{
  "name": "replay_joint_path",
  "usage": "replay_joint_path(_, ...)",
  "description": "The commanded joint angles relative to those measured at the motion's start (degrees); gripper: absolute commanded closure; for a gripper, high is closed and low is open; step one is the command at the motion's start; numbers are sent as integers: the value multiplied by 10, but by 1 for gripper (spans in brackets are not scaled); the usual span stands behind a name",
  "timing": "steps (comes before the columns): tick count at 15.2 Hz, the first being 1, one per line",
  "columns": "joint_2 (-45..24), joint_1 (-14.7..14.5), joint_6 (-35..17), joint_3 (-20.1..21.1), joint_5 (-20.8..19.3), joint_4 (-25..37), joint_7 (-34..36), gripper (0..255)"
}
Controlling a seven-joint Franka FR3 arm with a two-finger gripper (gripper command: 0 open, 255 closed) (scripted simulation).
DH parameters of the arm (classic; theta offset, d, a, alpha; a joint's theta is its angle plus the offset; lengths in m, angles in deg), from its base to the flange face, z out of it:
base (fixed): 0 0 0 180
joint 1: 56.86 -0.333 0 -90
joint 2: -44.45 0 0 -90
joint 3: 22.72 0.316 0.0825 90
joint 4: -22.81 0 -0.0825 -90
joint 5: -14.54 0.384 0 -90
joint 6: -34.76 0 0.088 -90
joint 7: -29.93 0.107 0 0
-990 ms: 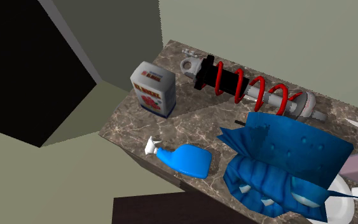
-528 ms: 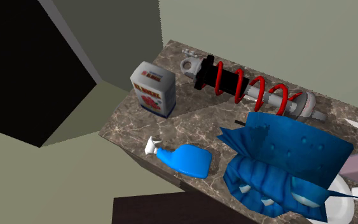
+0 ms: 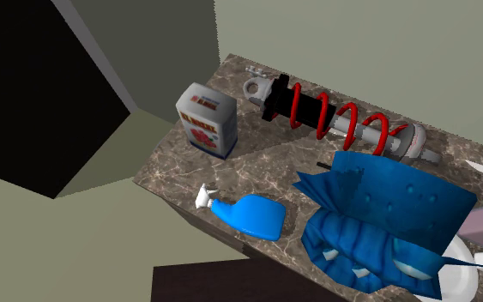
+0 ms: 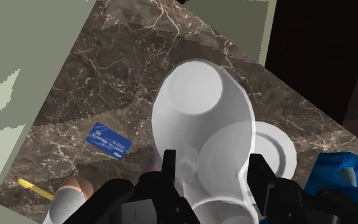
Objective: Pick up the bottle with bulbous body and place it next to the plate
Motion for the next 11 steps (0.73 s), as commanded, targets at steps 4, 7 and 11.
replay_joint_path(4, 10, 6, -32, -10, -13, -35, 6, 255)
replay_joint_path(7, 16, 8, -50, -19, -21, -53, 9, 255)
replay_joint_path(11, 23, 7, -74, -33, -33, -75, 14, 255)
